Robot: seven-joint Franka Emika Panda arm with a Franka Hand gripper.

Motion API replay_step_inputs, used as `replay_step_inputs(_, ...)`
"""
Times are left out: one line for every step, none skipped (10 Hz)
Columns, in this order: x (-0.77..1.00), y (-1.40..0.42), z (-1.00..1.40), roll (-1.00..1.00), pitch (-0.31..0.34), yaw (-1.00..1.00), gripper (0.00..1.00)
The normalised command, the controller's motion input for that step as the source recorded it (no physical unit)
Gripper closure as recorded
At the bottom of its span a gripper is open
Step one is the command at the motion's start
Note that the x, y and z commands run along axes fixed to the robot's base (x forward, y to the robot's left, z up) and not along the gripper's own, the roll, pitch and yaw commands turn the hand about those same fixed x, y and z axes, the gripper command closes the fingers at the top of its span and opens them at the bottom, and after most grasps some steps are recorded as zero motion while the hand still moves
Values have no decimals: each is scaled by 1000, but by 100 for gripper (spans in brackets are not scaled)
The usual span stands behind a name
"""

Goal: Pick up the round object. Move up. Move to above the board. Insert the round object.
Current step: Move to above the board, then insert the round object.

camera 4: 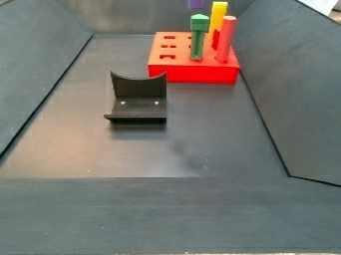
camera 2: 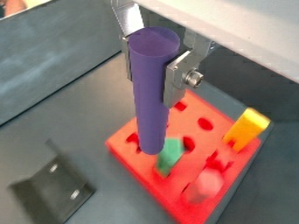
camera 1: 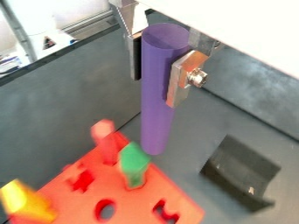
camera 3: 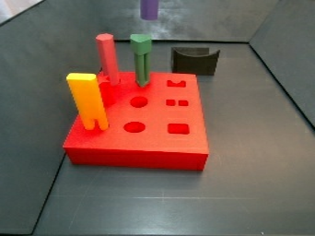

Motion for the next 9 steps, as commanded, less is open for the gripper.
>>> replay_step_inputs(163, -1000, 189, 0, 120, 5, 100)
replay_step_inputs(190, -1000, 190, -1, 129, 4, 100)
replay_step_inputs(206, -1000, 194, 5, 125, 9, 100)
replay_step_inputs(160, -644, 134, 15, 126, 2, 100)
replay_step_inputs(138, -457, 97, 16, 118, 8, 100)
replay_step_inputs(89, -230, 54, 16, 91, 7, 100)
replay_step_inputs(-371, 177, -1000, 0, -13, 0, 100)
replay_step_inputs(-294, 229, -1000, 0, 0, -11, 100)
replay_step_inputs(-220, 171, -1000, 0, 0, 0, 100)
